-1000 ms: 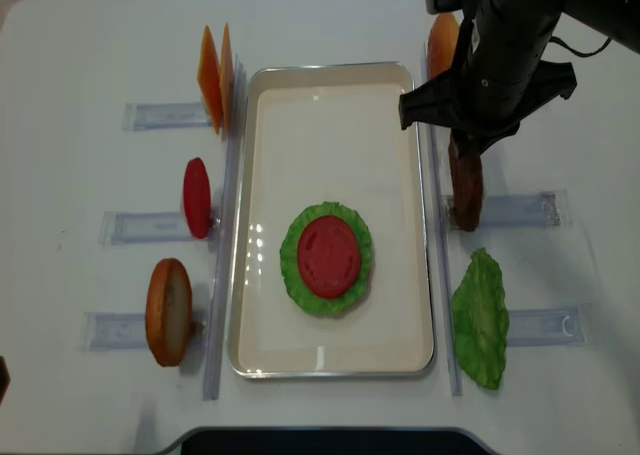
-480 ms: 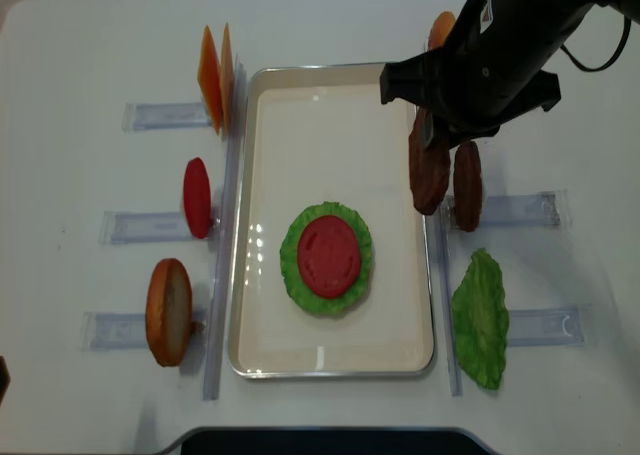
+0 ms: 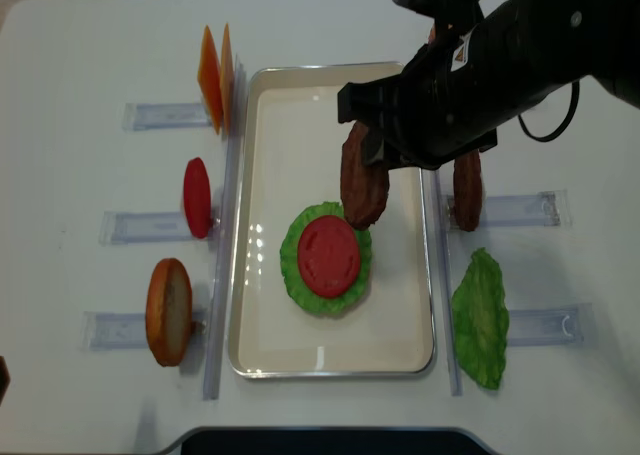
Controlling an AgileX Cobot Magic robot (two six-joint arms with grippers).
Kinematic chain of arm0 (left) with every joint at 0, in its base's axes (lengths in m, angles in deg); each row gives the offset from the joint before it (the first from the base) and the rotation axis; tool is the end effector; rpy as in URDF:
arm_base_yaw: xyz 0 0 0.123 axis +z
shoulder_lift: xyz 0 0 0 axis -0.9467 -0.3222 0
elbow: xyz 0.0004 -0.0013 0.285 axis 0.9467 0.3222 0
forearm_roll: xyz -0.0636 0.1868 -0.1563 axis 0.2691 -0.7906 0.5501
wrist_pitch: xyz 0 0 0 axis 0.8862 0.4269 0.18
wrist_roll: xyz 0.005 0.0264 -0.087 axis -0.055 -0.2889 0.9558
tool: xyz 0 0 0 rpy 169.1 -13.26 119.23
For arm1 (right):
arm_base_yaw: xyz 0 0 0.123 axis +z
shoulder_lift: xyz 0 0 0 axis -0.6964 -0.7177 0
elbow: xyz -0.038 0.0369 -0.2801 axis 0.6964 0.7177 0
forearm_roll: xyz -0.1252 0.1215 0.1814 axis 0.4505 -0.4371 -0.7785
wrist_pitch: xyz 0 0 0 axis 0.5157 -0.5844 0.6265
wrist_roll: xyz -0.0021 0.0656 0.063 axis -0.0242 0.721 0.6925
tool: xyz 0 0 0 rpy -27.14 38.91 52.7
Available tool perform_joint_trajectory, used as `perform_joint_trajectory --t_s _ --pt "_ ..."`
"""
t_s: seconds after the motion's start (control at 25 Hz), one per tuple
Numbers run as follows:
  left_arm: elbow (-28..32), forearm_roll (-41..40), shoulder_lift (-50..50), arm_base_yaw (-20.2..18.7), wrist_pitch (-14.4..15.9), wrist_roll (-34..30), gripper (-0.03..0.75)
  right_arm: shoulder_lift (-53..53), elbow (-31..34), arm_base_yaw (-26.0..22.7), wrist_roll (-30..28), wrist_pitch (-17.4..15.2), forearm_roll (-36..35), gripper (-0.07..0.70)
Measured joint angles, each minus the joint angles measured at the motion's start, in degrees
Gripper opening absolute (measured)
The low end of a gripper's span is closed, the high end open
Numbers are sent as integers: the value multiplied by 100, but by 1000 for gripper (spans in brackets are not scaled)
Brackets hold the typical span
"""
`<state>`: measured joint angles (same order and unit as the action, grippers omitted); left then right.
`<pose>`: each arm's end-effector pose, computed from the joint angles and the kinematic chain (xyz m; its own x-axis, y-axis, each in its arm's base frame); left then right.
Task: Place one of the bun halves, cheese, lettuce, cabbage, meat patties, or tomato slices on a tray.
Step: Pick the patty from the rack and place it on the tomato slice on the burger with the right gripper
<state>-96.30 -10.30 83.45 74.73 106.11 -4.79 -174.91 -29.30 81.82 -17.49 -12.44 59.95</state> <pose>-0.0065 -0.0035 0.2658 -0.5098 0.0184 -0.8601 -0.0073 0.9996 0.0257 0.2385 0.2190 0.2835 -0.9433 -0.0629 -0.3258 -0.2337 0.8231 0.5176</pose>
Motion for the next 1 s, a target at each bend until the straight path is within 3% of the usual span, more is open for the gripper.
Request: perform_joint_trajectory --t_s 0.24,0.8,1.0 --pt "0 0 0 0 0 0 0 -42 52 175 -186 318 -245 146" --pt "0 0 0 0 0 0 0 -780 457 175 -2842 387 -2797 146" --pt "0 0 0 0 0 0 0 -940 562 108 -3131 392 -3026 146"
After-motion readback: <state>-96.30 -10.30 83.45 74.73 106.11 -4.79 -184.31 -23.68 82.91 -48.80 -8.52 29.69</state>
